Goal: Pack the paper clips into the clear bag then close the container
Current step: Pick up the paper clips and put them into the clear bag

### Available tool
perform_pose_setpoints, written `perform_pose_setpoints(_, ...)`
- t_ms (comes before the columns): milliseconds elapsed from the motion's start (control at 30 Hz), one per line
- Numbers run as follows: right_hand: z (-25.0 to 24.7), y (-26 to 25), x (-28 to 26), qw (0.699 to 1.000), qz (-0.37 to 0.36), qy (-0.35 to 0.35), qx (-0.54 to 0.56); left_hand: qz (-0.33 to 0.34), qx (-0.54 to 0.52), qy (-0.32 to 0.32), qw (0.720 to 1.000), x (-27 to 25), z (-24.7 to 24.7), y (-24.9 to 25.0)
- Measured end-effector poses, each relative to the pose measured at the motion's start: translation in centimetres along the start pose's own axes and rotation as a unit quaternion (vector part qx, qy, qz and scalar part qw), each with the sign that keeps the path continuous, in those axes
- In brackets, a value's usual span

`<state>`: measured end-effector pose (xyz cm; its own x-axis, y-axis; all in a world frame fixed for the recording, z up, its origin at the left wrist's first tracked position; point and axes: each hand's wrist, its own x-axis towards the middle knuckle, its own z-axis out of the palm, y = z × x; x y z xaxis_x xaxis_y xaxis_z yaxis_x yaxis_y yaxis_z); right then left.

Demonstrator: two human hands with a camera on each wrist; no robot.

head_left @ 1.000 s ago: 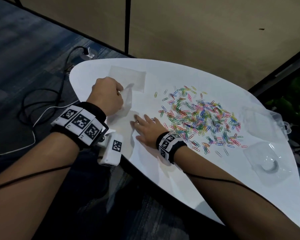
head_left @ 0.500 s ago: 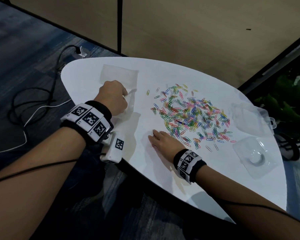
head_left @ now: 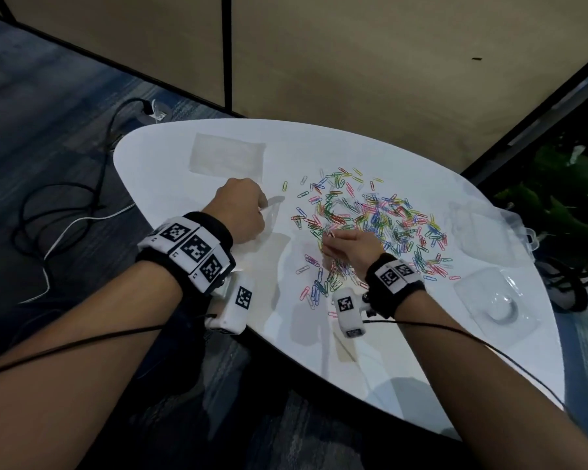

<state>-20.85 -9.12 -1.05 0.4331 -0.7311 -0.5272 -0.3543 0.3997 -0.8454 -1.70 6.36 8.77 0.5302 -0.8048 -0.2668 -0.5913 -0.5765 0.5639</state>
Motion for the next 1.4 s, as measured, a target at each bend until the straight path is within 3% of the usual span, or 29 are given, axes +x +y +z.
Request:
perform_pose_setpoints(67,1.2,-1.9,-1.1,0.994,-0.018,-0.05,0.096,0.008,-0.01,-0.006,1.0,0.0,0.1,0.1)
perform_pose_setpoints(133,3.1,-3.5,-2.4,0.986,-0.044,-0.106,0.122,0.017,-0.021,-0.013,1.0,0.0,0.4,0.2)
perform_pose_setpoints(367,8.4,-3.6,-3.9,0.992,-0.023,-0.12,0.037,0.051,-0.036,-0.025,0.998,0.2,1.4,0.5)
perform_pose_setpoints(467,9.1,-3.4,-3.6,0.98,-0.092,-0.095,-0.146,0.061,-0.027,-0.042,0.997,0.1,1.6,0.5)
perform_pose_setpoints(533,9.0,-3.8,-4.1,0.92,-0.155,-0.094,-0.347,0.059,-0.032,-0.039,0.997,0.0,1.7,0.7)
perform_pose_setpoints(600,8.4,-4.2,-4.5,0.888,-0.207,-0.099,-0.399,0.047,-0.033,-0.028,0.998,0.1,1.5,0.7)
perform_pose_setpoints(633,7.7,-4.4,-4.7,0.899,-0.213,-0.1,-0.37,0.041,-0.031,-0.022,0.998,0.1,1.4,0.7)
perform_pose_setpoints(700,6.4,-4.3,-4.7,0.95,-0.196,-0.076,-0.23,0.032,-0.031,-0.01,0.999,0.2,1.0,0.5)
perform_pose_setpoints(733,5.6,-3.8,-4.7,0.96,-0.193,-0.056,-0.195,0.028,-0.03,-0.005,0.999,0.2,0.8,0.4)
perform_pose_setpoints(767,4.7,-3.3,-4.9,0.952,-0.205,-0.042,-0.225,0.025,-0.029,-0.001,0.999,0.3,0.7,0.4)
perform_pose_setpoints(800,3.9,-2.4,-4.9,0.923,-0.227,-0.048,-0.309,0.022,-0.028,0.001,0.999,0.3,0.6,0.4)
perform_pose_setpoints(833,3.0,-1.2,-5.1,0.868,-0.247,-0.081,-0.422,0.02,-0.029,-0.001,0.999,0.3,0.5,0.5)
perform_pose_setpoints(933,0.7,3.9,-5.0,0.638,-0.319,-0.191,-0.674,0.015,-0.028,-0.013,0.999,0.3,0.6,0.7)
perform_pose_setpoints(967,-0.1,5.3,-4.8,0.587,-0.325,-0.19,-0.717,0.015,-0.024,-0.016,0.999,0.3,0.6,0.7)
perform_pose_setpoints(1000,-0.9,6.3,-4.5,0.558,-0.327,-0.171,-0.743,0.015,-0.019,-0.016,1.0,0.3,0.6,0.7)
perform_pose_setpoints(1067,-2.3,6.6,-3.7,0.558,-0.32,-0.119,-0.756,0.017,-0.011,-0.017,1.0,0.4,0.8,0.6)
perform_pose_setpoints(1200,-3.5,5.7,-1.6,0.607,-0.248,-0.07,-0.752,0.018,-0.001,-0.024,1.0,0.6,1.2,0.5)
perform_pose_setpoints(1267,-3.6,5.3,-0.7,0.637,-0.261,-0.059,-0.723,0.017,-0.003,-0.025,1.0,0.6,1.3,0.6)
perform_pose_setpoints(1400,-3.3,4.1,0.3,0.665,-0.288,-0.055,-0.687,0.019,0.001,-0.032,0.999,0.7,1.4,0.7)
